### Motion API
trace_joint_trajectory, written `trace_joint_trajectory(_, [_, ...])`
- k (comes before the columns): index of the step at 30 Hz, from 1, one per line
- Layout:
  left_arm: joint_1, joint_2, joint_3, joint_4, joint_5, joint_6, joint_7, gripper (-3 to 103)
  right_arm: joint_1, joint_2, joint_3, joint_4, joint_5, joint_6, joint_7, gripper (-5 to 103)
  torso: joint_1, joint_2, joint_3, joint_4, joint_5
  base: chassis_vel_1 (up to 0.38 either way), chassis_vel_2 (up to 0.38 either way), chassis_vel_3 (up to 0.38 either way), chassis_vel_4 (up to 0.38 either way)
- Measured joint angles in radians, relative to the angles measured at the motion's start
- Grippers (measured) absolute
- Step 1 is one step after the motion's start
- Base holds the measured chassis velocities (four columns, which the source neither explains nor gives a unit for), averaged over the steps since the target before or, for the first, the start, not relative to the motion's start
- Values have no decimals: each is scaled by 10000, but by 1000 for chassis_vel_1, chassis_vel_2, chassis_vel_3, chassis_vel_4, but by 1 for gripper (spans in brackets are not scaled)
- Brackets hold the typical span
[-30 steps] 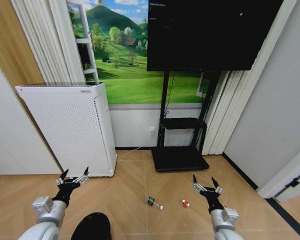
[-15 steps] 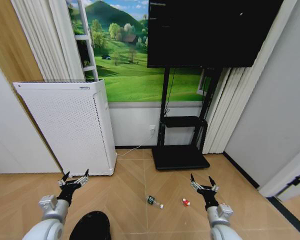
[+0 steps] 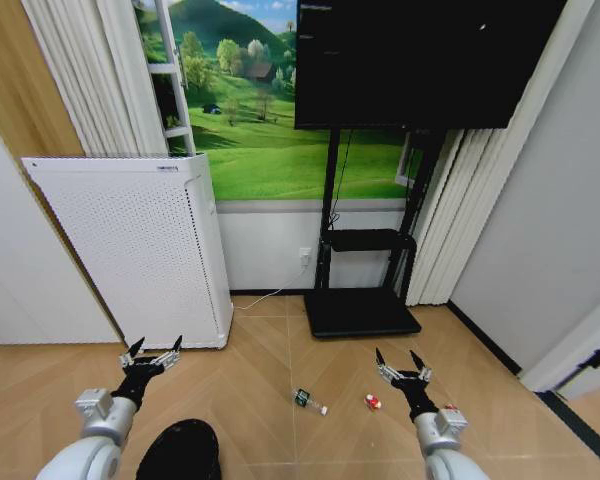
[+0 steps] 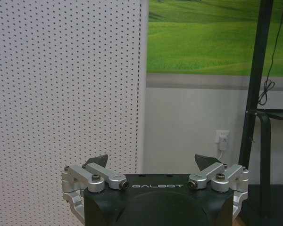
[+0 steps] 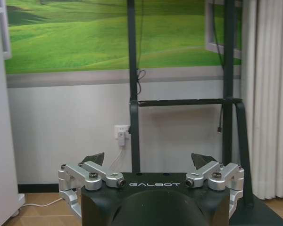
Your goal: Pick up the trash bin and place the garbage on the floor into it.
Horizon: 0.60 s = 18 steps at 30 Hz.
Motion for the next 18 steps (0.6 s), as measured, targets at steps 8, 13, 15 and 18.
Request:
trace_joint_trajectory(8, [344,1041,-142,44,-534,-64,185,100,228,-499,-209,-23,12,-19,-107,100,-128,-344,-217,2,-3,0,0,0,0])
trace_joint_trajectory(13, [222,1442,-8,-31,-747,4,142,100,243,-591,-303,64,4,-63,-98,100,-209,-541,-330,-1,-2,0,0,0,0])
trace_joint_trajectory(15, [201,1533,42,-34,-747,12,144,100,243,-669,-327,65,1,-64,-98,100,-228,-587,-356,0,-2,0,0,0,0])
trace_joint_trajectory(18, [176,1684,131,-42,-744,22,149,100,264,-872,-337,60,-9,-64,-97,100,-275,-711,-435,0,-2,0,0,0,0])
